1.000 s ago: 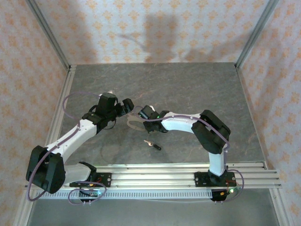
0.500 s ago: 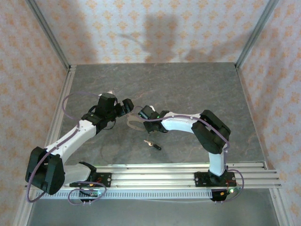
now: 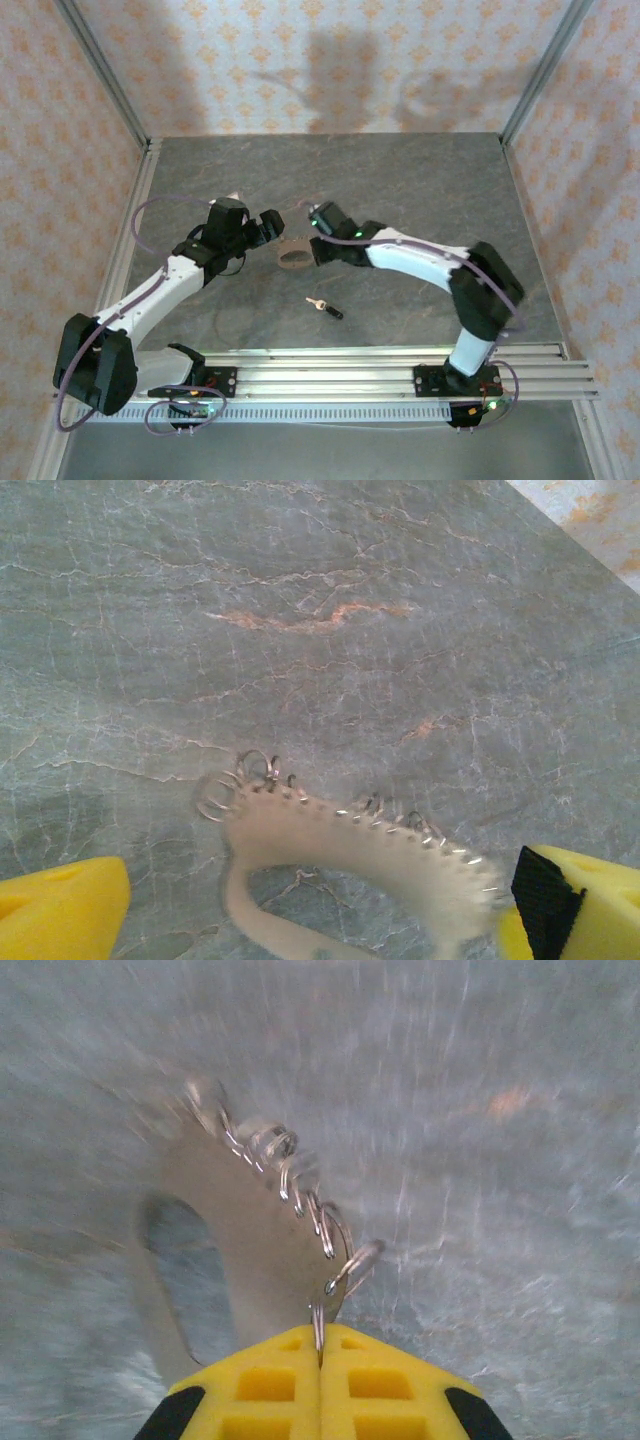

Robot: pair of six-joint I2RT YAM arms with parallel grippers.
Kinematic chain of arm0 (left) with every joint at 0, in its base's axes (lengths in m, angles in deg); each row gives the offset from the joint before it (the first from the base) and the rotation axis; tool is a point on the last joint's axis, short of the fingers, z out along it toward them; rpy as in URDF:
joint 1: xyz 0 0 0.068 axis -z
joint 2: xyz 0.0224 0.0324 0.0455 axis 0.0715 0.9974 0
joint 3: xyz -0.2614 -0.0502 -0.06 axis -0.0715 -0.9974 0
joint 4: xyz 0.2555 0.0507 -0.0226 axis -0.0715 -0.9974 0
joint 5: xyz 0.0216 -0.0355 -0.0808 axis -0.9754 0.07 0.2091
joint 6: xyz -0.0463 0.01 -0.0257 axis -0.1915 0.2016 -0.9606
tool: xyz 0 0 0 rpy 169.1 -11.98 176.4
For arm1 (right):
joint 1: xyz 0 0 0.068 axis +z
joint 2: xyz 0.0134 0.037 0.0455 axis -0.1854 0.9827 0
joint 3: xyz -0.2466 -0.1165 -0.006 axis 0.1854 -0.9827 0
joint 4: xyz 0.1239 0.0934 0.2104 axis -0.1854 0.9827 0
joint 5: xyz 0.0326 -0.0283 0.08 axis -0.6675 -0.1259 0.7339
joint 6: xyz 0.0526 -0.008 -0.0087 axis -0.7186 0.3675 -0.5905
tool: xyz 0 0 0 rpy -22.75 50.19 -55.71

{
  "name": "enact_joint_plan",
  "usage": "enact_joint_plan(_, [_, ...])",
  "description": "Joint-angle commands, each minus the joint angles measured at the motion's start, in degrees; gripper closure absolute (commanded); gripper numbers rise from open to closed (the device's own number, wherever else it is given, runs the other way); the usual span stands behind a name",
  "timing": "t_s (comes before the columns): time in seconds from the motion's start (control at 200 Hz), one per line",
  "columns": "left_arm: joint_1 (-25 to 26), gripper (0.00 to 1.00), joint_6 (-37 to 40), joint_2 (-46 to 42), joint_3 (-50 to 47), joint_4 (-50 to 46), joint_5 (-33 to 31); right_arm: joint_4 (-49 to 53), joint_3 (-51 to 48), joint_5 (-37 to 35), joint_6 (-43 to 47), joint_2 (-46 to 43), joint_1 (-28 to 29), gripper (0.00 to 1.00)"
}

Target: Put the keys on the keyring

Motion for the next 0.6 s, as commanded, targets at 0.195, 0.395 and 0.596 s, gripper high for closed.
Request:
enact_joint_plan(0.195, [-0.15, 0.0, -0.52, -5.38, 1.52, -0.47, -2.73, -7.39, -2.91, 33.11, -0.75, -13.95, -12.77, 1.0])
enact_joint_plan(0.395, [-0.14, 0.03, 2.25, -7.93, 2.81, 4.3, 5.35, -13.31, -4.15, 43.57, -6.14, -17.81, -16.3, 1.0])
enact_joint_plan(0.596, [-0.06, 0.13, 3.25, -8.0, 5.85, 8.16, 13.1, -19.28, -5.11, 49.32, -11.03, -19.28, -17.65, 1.0])
